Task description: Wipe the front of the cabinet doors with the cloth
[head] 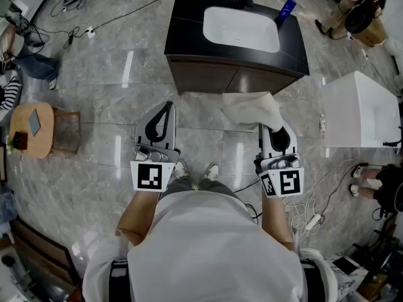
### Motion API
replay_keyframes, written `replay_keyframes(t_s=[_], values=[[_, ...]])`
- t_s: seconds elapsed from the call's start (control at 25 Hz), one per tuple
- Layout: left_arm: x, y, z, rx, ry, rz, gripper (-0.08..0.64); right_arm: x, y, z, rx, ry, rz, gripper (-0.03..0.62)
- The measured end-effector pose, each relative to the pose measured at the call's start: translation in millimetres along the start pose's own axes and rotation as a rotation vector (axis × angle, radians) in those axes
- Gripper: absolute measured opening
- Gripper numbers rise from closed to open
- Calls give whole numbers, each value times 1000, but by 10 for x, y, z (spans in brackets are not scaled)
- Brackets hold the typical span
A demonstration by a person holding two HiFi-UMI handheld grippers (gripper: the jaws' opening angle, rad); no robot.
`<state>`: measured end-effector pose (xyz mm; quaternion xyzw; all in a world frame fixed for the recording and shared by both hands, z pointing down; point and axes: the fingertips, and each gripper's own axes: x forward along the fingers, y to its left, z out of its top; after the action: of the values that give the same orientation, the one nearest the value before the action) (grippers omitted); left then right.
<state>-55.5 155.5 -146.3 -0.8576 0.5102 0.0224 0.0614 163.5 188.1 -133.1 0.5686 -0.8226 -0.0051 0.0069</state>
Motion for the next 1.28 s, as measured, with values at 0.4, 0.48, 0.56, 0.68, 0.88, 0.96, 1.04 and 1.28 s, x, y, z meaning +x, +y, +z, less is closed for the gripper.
replay_keyframes(t_s=[0.4,0.48,0.56,0.68,0.88,0.96,1.04,1.28], values=[[-182,-101,9,25,23,62,18,-79,36,-66,15,2,74,80],[-191,-158,-8,41,31,72,18,-108,29,-117,30,9,103,80],[-171,-182,-30,53,33,82,18,-115,11,-161,36,13,124,80],[-127,-152,-82,50,33,100,18,-57,-16,-263,41,27,139,80],[-49,131,-360,17,59,107,18,188,96,-444,44,71,149,80],[73,322,-470,1,57,101,18,410,140,-465,36,81,145,80],[223,538,-562,-19,54,87,18,678,194,-451,30,87,131,80],[759,1304,-679,-29,44,24,18,1611,412,-300,0,81,106,80]])
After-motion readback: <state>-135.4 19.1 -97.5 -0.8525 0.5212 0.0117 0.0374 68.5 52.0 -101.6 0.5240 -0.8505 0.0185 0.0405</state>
